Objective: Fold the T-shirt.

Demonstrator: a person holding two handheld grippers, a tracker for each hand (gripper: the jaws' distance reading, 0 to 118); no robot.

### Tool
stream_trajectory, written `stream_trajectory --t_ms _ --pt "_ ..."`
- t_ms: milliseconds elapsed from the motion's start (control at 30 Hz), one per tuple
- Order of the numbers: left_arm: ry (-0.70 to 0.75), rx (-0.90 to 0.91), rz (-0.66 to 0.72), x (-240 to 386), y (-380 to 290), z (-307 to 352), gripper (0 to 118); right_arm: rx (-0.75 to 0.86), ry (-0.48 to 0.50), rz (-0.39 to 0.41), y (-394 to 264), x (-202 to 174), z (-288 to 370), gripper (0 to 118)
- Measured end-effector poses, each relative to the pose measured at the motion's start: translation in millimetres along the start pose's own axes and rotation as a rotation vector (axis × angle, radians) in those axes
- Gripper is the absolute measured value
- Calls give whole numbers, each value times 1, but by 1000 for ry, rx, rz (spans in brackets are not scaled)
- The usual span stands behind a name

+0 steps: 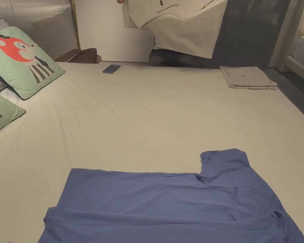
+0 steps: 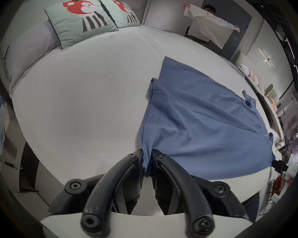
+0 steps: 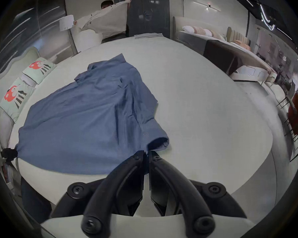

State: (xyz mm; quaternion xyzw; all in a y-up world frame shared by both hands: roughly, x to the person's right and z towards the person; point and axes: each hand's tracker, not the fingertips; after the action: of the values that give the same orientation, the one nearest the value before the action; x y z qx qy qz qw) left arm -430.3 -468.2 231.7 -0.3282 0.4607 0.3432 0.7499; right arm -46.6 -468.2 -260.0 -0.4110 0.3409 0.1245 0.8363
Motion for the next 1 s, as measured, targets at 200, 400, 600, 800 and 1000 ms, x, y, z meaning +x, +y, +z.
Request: stream_trajectory --t_ms 200,400,600,800,1000 --pt "42 133 3 9 0 22 70 111 71 -41 6 -2 18 77" --pt "0 402 -96 37 21 63 92 369 -20 88 30 -25 43 94" --pt "-2 433 -133 49 22 70 1 432 9 68 40 -45 60 0" --pt "-28 397 -125 48 18 64 0 438 4 62 37 -40 53 0" --pt "-60 366 -146 62 56 45 0 421 13 58 49 -48 44 0"
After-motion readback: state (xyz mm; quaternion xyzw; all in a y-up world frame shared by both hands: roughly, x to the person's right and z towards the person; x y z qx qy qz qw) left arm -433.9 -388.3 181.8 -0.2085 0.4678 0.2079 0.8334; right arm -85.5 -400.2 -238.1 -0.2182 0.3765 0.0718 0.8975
